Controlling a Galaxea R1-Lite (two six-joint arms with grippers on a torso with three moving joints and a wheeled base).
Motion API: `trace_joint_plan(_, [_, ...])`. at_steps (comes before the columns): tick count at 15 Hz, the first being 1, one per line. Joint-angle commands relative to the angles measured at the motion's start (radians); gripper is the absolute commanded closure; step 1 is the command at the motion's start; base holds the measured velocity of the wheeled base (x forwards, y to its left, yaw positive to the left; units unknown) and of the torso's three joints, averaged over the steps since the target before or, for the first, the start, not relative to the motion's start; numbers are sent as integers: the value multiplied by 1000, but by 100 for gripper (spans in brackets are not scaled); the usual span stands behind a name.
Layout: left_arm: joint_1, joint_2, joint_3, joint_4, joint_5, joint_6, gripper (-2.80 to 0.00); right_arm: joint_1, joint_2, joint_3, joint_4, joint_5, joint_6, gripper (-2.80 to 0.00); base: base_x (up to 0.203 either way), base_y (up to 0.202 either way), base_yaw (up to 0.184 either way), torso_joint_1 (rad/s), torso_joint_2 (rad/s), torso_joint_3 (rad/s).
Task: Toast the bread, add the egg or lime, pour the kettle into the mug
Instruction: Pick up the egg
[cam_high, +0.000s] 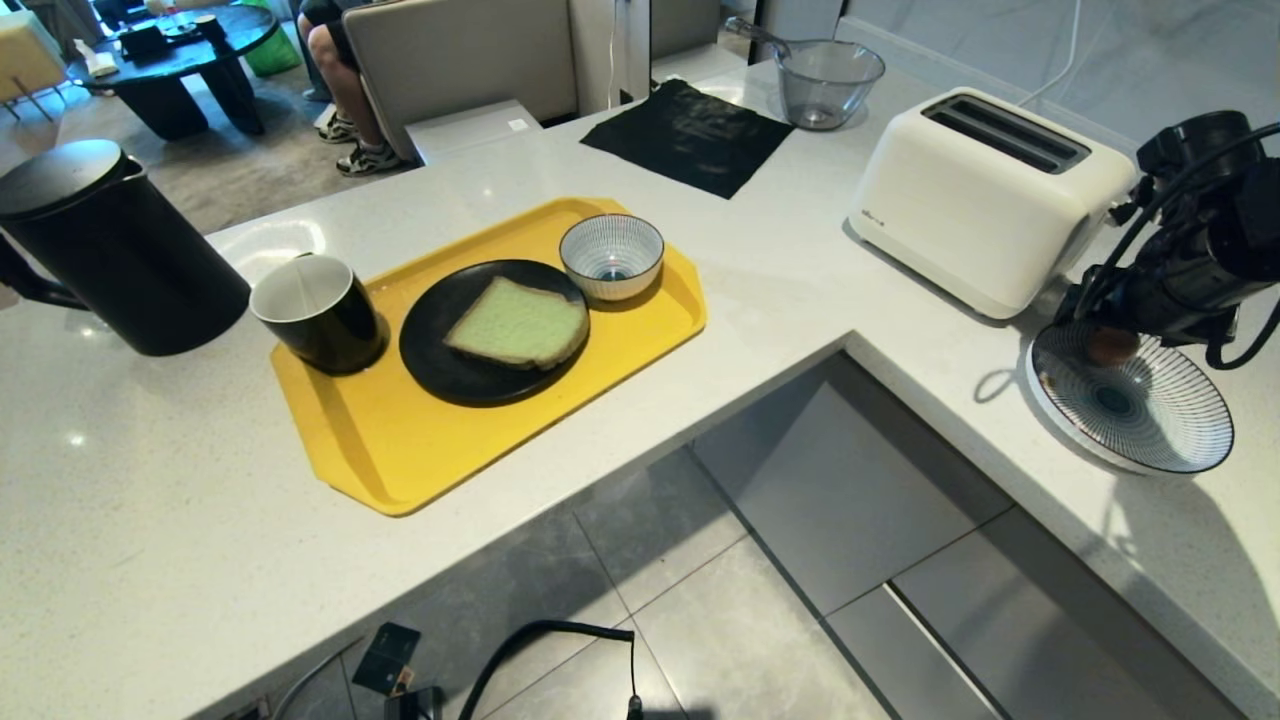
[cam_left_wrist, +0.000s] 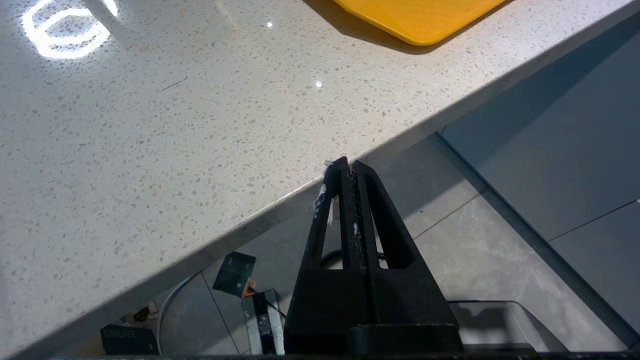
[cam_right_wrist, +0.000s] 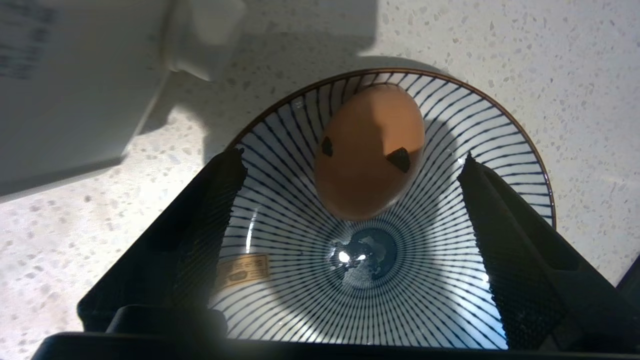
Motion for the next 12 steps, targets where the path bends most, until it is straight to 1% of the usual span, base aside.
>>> trace_joint_plan(1, [0,0,14,0,0,-1,0,-5,22,-4,5,-4,2,-280,0,0,0,0,0,0])
trace_joint_plan(5, [0,0,14,0,0,-1,0,-34,31,-19,2,-10,1,-280,0,0,0,0,0,0])
trace_joint_plan(12, [0,0,14,0,0,-1,0,-43,57,-20,0,-5,0,-280,0,0,0,0,0,0])
